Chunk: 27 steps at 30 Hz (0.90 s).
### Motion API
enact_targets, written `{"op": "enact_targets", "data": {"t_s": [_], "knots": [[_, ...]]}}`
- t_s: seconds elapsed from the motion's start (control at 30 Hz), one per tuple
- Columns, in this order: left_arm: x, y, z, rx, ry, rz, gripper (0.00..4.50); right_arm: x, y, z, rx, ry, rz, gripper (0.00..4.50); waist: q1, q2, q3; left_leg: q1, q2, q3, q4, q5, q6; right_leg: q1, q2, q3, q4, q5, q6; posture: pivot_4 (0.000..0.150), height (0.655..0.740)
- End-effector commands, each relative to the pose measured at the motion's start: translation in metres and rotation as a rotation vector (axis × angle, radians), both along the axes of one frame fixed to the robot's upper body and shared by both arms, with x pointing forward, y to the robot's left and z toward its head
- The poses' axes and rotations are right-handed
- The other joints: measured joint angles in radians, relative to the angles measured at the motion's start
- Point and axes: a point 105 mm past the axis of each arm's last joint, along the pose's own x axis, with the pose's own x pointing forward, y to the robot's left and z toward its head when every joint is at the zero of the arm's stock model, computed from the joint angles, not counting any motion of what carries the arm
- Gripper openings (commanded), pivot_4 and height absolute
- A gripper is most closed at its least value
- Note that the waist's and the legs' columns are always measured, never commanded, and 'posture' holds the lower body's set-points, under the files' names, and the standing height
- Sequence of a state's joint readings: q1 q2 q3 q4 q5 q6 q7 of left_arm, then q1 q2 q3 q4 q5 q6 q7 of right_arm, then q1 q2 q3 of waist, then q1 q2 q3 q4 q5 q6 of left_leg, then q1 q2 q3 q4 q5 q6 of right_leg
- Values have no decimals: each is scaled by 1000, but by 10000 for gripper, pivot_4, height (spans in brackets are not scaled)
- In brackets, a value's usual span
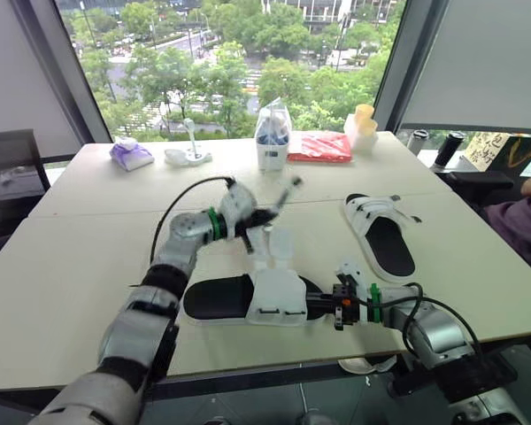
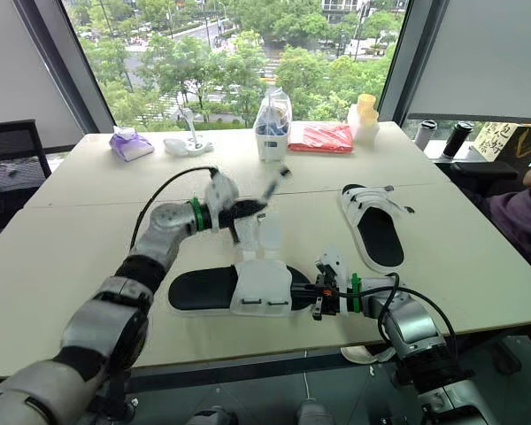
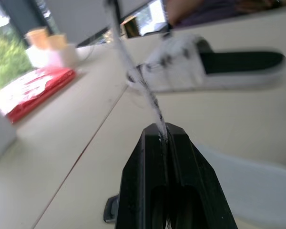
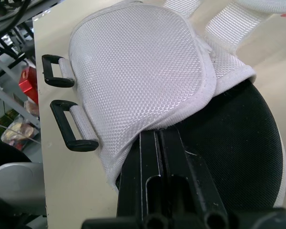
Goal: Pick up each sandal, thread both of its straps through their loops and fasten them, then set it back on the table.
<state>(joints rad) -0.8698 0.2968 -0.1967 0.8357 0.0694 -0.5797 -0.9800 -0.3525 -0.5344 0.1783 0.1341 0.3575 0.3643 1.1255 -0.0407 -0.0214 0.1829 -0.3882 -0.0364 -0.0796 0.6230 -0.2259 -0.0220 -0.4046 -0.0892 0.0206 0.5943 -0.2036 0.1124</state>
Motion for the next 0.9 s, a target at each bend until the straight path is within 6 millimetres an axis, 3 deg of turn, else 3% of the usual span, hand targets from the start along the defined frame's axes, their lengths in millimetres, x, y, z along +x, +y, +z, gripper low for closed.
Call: {"op": "enact_targets", "data": {"t_s": [0.03, 0.17, 0.3, 0.63, 0.73, 0.83, 0.9], "knots": [[-24, -9, 18, 45, -324, -145, 508, -2, -11, -31, -110, 80, -47, 0, 4, -1, 1, -1, 0, 0, 0, 0, 0, -1, 0, 0, 0, 0, 0, 1500, 7400], [-38, -1, 33, 98, -688, -220, 508, 1, -11, -30, -101, 80, -56, 0, 6, -2, 1, -2, 0, -2, 3, 0, 0, -1, 0, -2, 0, 0, 2, 1500, 7400], [-46, 6, 42, 99, -861, -269, 508, 2, -14, -31, -108, 84, -62, 0, 5, -1, 0, -2, 0, -2, 3, 0, 0, 0, 0, -3, 0, 0, 3, 1500, 7400], [-65, 23, 18, 256, -1077, -488, 508, 5, -18, -32, -111, 86, -76, 0, 4, -1, 0, -2, 0, 0, 3, 0, 0, 0, 0, -5, 1, 1, 6, 1500, 7400], [-67, 27, 9, 266, -1064, -529, 508, 5, -17, -33, -110, 89, -76, 0, 4, -1, 0, -2, 1, 0, 4, 0, 0, 0, -1, -5, 1, 1, 6, 1500, 7400], [-62, 29, 8, 257, -1071, -512, 9577, 6, -17, -35, -109, 91, -78, 0, 2, -1, 0, -3, 2, 0, 4, 0, 0, 0, -2, -7, 0, 1, 6, 1500, 7400], [-59, 29, 11, 238, -1078, -487, 19387, 5, -16, -35, -108, 91, -78, 0, 1, -1, 0, -4, 2, 0, 4, 0, 0, 0, -5, -11, -1, 1, 6, 1500, 7400]]}}
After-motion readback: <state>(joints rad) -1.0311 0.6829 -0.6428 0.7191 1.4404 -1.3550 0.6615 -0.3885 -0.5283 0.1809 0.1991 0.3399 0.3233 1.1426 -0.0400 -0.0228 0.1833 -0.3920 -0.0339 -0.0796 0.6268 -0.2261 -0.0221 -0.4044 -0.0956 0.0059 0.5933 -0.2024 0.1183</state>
